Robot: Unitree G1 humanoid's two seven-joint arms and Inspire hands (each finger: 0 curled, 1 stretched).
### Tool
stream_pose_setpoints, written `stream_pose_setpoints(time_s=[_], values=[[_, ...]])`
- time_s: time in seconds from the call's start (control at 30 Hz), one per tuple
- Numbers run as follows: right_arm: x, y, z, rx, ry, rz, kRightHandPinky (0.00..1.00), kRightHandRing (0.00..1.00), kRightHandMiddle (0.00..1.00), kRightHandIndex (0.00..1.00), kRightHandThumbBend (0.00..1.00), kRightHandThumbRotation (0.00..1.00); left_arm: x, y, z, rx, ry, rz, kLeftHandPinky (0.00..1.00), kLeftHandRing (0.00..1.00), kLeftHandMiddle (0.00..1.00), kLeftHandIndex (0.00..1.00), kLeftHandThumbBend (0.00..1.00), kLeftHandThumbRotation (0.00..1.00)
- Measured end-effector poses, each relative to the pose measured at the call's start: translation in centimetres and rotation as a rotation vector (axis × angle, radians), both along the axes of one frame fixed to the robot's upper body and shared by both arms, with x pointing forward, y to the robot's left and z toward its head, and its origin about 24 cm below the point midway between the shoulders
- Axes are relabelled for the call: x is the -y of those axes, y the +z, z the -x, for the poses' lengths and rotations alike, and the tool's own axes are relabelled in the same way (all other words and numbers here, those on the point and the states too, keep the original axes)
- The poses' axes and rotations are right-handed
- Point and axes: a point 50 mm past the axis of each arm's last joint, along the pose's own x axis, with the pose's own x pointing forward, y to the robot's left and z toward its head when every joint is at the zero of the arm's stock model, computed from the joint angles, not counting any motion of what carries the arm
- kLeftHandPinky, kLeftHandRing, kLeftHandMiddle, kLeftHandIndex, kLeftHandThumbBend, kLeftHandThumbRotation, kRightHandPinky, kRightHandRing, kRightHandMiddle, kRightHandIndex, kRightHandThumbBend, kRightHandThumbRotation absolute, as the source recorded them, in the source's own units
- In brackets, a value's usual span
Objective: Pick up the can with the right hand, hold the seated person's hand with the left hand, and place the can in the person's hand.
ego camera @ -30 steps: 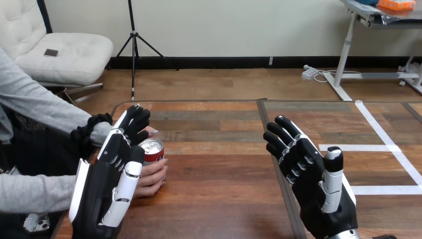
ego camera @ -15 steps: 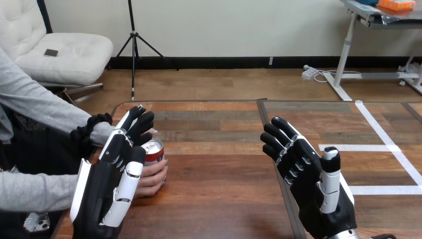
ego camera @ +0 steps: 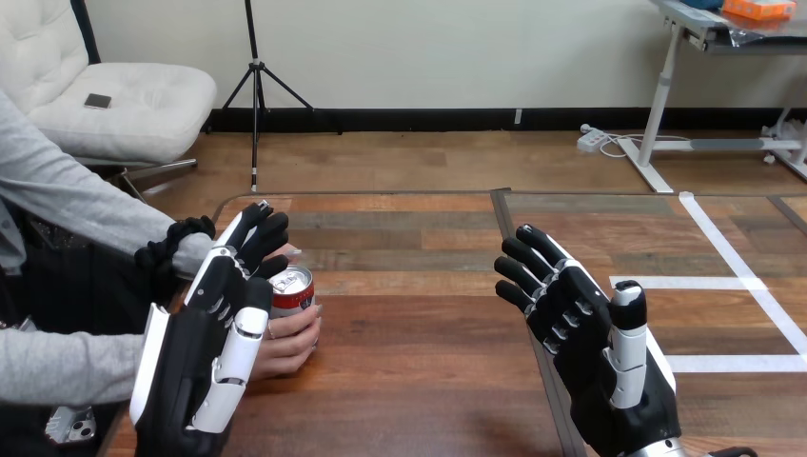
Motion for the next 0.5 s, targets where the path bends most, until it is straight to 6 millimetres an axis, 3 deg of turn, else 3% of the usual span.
stream_pose_setpoints(time_s=[0.5], values=[[-0.04, 0.09, -0.12, -0.016, 0.011, -0.004, 0.87, 0.89, 0.9, 0.89, 0.87, 1.0, 0.01, 0.07, -0.2, 0.001, -0.005, -0.003, 0.84, 0.9, 0.89, 0.9, 0.31, 0.86]])
